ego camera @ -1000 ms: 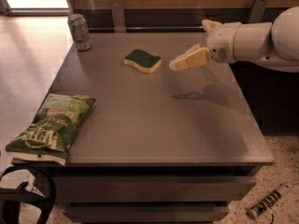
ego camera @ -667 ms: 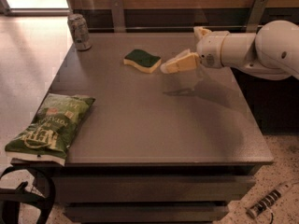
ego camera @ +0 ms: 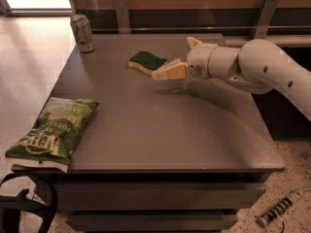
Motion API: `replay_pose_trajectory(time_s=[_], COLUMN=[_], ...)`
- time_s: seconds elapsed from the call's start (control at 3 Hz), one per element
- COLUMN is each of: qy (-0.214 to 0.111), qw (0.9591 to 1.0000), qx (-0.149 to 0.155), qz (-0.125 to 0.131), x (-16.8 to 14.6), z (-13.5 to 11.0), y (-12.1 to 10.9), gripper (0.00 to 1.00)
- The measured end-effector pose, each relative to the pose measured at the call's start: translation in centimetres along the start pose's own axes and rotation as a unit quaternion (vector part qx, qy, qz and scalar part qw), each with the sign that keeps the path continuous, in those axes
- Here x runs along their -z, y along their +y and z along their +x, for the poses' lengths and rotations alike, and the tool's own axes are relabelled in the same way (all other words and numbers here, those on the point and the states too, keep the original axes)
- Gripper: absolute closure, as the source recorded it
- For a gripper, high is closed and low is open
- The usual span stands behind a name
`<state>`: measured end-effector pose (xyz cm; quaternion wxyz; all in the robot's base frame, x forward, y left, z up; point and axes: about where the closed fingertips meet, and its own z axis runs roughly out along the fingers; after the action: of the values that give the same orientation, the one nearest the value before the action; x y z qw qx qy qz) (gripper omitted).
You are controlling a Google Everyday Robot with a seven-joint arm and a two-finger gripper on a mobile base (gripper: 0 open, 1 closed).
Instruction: Pick sponge
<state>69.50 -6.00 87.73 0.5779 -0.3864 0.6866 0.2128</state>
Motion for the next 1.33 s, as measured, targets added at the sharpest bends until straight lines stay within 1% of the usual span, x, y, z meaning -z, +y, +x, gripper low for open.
replay_pose_trajectory(time_s=[0.33, 0.67, 1.0, 1.33], qy=[-0.007, -0.012, -0.017, -0.022], qw=[0.9998, 0.9992, 0.9982, 0.9970], qx=[-0.020, -0.039, -0.056, -0.073], qz=[-0.005, -0.008, -0.010, -0.015], x=[-2.5, -4.2, -5.3, -6.2], z=[1.1, 2.1, 3.2, 4.2], y=[0.5, 0.9, 1.3, 1.8], gripper=[0.00, 0.00, 0.13, 0.45])
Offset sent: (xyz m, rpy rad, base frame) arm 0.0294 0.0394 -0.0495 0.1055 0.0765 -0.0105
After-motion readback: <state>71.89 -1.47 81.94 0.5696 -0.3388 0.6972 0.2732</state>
